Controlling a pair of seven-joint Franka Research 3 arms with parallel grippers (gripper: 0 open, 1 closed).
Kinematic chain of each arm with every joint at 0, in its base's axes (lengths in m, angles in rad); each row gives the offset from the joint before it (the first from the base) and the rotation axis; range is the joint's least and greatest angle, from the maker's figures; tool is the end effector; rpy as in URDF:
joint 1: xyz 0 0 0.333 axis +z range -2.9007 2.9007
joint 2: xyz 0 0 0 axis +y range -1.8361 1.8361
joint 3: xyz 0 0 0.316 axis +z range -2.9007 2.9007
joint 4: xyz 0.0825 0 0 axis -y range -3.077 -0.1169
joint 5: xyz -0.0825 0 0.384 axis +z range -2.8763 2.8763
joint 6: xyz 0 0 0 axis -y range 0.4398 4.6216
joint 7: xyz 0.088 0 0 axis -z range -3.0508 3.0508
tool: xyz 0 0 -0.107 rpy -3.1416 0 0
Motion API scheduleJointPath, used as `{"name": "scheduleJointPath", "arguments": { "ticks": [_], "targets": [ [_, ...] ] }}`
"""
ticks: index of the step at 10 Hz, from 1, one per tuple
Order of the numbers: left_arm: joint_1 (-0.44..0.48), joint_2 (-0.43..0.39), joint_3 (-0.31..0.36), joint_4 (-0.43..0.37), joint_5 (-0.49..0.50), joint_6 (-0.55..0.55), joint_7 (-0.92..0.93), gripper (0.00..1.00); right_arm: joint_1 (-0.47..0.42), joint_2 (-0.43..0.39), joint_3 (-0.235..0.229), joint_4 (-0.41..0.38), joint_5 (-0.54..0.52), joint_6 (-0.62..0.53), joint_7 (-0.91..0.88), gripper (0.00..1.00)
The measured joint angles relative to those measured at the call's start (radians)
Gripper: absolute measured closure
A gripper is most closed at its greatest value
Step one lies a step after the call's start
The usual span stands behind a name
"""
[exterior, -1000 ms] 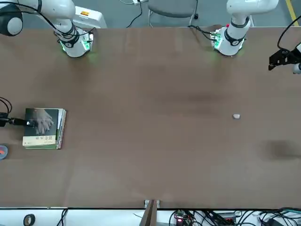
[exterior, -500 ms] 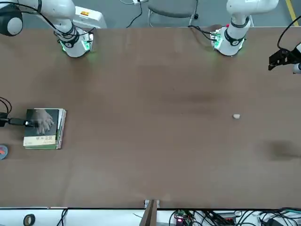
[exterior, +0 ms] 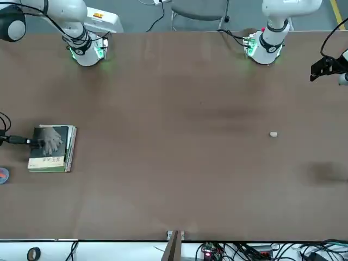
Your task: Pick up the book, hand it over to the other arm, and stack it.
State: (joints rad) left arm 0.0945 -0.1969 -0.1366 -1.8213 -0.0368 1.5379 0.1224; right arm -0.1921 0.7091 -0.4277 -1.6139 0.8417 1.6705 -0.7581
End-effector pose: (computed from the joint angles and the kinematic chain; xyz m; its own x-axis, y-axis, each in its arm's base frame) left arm 0.4850 -0.0305 0.6056 0.9834 -0.1599 -0.0863 -0.1587 -0.9871 0.0208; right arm 0.5733 -0.2827 0.2158 0.9800 -0.1312 -0.1495 -0.1973 -0.7372 -0.6463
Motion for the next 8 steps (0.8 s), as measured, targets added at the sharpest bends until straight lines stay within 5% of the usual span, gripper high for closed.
{"name": "scheduleJointPath", "arguments": {
  "ticks": [8],
  "targets": [
    [0.000,0.000,0.000,0.000,0.000,0.000,0.000,0.00,0.017,-0.005,-0.027,0.034,-0.007,-0.019,0.081,0.16]
  ]
}}
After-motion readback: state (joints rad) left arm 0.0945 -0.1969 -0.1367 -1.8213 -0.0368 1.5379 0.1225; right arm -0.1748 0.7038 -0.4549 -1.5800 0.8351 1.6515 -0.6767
